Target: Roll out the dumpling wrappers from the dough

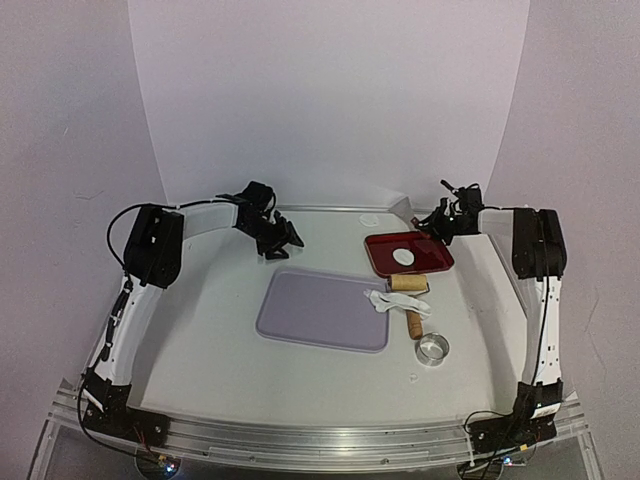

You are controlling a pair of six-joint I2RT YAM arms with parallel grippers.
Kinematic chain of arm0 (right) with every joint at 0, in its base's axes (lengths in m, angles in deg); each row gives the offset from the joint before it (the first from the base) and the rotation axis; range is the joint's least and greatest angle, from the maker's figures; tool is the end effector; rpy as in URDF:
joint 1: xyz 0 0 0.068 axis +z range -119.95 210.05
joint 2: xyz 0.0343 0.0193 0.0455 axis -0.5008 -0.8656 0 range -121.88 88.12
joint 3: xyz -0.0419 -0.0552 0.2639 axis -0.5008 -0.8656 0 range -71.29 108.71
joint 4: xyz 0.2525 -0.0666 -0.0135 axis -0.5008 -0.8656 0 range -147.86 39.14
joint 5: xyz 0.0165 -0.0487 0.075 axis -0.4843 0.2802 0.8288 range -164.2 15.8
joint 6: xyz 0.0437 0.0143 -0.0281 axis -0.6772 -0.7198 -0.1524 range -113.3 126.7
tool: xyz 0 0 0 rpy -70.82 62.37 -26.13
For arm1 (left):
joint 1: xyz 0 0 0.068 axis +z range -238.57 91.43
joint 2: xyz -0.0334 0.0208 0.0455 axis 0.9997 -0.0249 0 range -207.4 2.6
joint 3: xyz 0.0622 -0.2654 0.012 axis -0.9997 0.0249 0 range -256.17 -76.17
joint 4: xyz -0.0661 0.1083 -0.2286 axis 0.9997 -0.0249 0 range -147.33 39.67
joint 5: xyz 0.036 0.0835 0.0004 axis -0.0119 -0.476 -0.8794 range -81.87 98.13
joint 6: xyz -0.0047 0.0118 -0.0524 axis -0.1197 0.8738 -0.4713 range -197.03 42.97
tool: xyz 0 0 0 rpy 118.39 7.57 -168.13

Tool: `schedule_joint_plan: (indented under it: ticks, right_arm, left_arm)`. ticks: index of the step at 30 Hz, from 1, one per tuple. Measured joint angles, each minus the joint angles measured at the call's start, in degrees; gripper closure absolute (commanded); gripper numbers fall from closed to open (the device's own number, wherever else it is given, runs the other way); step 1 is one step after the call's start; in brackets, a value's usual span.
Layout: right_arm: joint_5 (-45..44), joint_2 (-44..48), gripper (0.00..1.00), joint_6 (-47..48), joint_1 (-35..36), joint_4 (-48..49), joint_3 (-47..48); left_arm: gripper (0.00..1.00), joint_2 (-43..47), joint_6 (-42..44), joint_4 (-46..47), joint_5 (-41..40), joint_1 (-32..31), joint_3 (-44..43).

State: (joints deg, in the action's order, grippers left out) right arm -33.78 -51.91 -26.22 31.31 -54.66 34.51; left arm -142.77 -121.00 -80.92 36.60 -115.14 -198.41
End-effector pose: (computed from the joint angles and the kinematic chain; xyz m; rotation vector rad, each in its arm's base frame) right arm 0.5378 0.0349 0.1326 0.2242 2.2621 1.1076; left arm 0.4829 -0.2605 0.1377 -0.1869 2.7075 -1.0720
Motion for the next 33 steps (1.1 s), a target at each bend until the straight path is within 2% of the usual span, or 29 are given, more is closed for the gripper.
schedule_joint_plan:
  ticks: [7, 16, 24, 33]
  right_arm:
    - [1.96, 4.33, 1.00, -6.96, 0.39, 7.87, -9.35]
    - [6.15, 10.00, 1.00, -11.76, 0.72, 10.19, -15.70]
    - [7.25, 10.36, 1.00, -11.97, 0.79, 9.32, -15.55]
    - [8.98, 3.21, 1.00, -9.55, 1.48, 8.53, -9.45]
  left_arm:
    - [0.42, 2.40, 0.11, 0.98, 0.26, 0.04, 3.07]
    - [0.42, 7.24, 1.83, 1.18, 0.07, 0.04, 7.85]
    - [0.42, 10.03, 3.65, 1.12, -0.01, 0.04, 9.34]
    - [0.43, 14.45, 5.19, 0.72, -0.15, 0.04, 15.83]
